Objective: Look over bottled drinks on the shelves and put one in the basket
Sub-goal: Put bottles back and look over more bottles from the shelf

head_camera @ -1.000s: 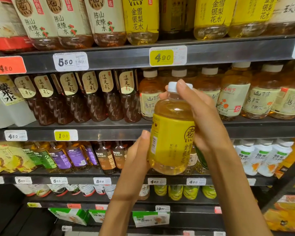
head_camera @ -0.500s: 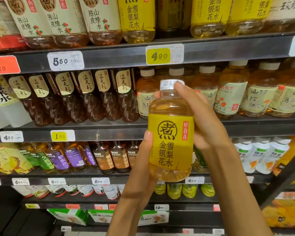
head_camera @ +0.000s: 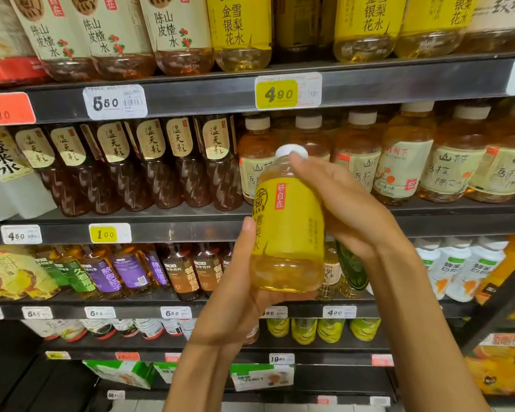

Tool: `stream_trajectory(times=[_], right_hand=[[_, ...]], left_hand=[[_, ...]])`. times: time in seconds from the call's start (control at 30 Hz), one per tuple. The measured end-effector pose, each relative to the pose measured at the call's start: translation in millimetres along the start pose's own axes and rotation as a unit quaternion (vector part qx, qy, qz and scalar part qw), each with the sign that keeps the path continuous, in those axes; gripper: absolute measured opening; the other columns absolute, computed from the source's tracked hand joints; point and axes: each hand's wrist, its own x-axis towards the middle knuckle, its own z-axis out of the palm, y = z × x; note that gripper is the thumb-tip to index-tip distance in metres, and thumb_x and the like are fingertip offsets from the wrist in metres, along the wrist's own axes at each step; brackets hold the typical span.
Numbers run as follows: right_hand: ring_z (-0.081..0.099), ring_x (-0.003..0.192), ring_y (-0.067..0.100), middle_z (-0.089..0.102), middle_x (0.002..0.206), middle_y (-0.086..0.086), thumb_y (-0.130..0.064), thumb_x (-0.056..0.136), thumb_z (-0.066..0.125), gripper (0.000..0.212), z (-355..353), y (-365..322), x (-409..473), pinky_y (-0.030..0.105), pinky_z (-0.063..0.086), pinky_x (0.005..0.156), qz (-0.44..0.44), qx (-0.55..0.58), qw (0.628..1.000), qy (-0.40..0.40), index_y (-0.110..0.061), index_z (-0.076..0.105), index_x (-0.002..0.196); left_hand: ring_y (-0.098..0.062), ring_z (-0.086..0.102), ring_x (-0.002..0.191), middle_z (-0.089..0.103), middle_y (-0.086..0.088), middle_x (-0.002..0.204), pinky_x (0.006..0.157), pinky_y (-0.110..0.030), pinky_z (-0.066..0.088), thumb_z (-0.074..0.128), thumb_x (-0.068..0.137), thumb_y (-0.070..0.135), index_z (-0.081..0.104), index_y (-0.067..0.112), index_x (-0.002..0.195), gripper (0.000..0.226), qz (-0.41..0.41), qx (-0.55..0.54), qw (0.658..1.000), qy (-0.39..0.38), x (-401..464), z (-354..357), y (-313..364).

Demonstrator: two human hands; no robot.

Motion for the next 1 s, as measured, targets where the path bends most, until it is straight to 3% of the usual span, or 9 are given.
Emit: stream_trajectory(times=[0.07,0.17,0.33,0.5,0.57,0.67,0.73,0.9,1.0], right_hand=[[0.069,0.079,0.013,0.073,0.090,0.004,-0.033,0.091,0.059,0.034,1.0,8.2,2.2,0.025,0.057,0.069,0.024,0.016,1.000,0.009,-0.009,0.063,0.115],[0.072,0.077,0.017,0.074,0.082,0.006,-0.034,0.091,0.060,0.023,2.9,19.4,4.8,0.029,0.059,0.068,0.062,0.079,0.994,0.032,-0.013,0.067,0.099],[0.070,0.094,0.028,0.073,0.091,0.012,-0.034,0.084,0.070,0.028,3.2,33.1,6.5,0.050,0.054,0.090,0.106,0.167,0.977,0.082,-0.014,0.066,0.103],[0.071,0.092,0.029,0.074,0.091,0.014,-0.036,0.084,0.069,0.028,3.4,36.5,9.3,0.050,0.054,0.090,0.124,0.160,0.976,0.082,-0.012,0.068,0.099],[0.072,0.090,0.028,0.074,0.090,0.014,-0.035,0.085,0.069,0.030,2.3,33.6,10.4,0.047,0.057,0.084,0.122,0.141,0.979,0.077,-0.011,0.067,0.103],[0.073,0.074,0.019,0.075,0.078,0.008,-0.033,0.089,0.065,0.024,1.2,25.0,10.3,0.033,0.059,0.062,0.088,0.108,0.988,0.064,-0.012,0.066,0.099],[0.071,0.069,0.016,0.074,0.075,0.005,-0.032,0.090,0.063,0.023,0.7,19.4,8.3,0.028,0.057,0.058,0.042,0.085,0.993,0.068,-0.011,0.067,0.099],[0.070,0.087,0.016,0.072,0.105,0.007,-0.033,0.079,0.071,0.047,1.6,12.1,-1.9,0.029,0.056,0.068,-0.086,0.024,0.994,0.063,-0.017,0.061,0.123],[0.067,0.105,0.017,0.069,0.116,0.001,-0.030,0.077,0.075,0.058,-1.8,6.2,-5.9,0.027,0.054,0.078,-0.148,-0.030,0.989,0.008,-0.019,0.054,0.130]], left_hand=[[-0.032,0.071,0.095,0.071,-0.017,0.111,0.070,-0.036,0.058,0.038,0.080,0.064,0.057,0.017,0.126,0.069,-0.014,0.002,1.000,-0.019,-2.0,-3.4,4.0],[-0.033,0.070,0.099,0.071,-0.016,0.112,0.073,-0.036,0.058,0.034,0.081,0.066,0.059,0.016,0.124,0.071,-0.037,0.019,0.998,-0.044,-6.1,-10.7,6.9],[-0.029,0.070,0.099,0.072,-0.012,0.111,0.074,-0.035,0.059,0.028,0.089,0.059,0.058,0.019,0.126,0.063,-0.048,0.079,0.995,-0.043,-8.7,-15.3,8.3],[-0.031,0.071,0.094,0.072,-0.017,0.108,0.072,-0.034,0.058,0.032,0.087,0.059,0.060,0.014,0.123,0.064,-0.056,0.063,0.996,-0.027,-8.5,-13.8,7.3],[-0.031,0.070,0.097,0.071,-0.017,0.111,0.075,-0.036,0.058,0.035,0.087,0.056,0.060,0.013,0.124,0.062,-0.056,0.039,0.997,-0.025,-8.0,-12.4,6.8],[-0.033,0.067,0.107,0.068,-0.018,0.118,0.081,-0.038,0.058,0.039,0.088,0.052,0.057,0.014,0.128,0.059,-0.052,-0.020,0.998,-0.025,-6.8,-11.0,5.2],[-0.032,0.064,0.112,0.065,-0.018,0.124,0.084,-0.039,0.057,0.042,0.088,0.054,0.051,0.012,0.134,0.063,-0.050,-0.052,0.997,-0.026,-4.3,-8.1,6.4],[-0.023,0.066,0.110,0.069,-0.007,0.119,0.079,-0.030,0.057,0.063,0.075,0.064,0.060,0.022,0.123,0.064,0.005,-0.032,0.999,0.006,1.9,4.7,2.8],[-0.019,0.065,0.112,0.069,-0.002,0.120,0.083,-0.025,0.054,0.071,0.067,0.066,0.057,0.021,0.124,0.074,0.067,0.000,0.997,0.034,0.5,8.7,-6.4]])
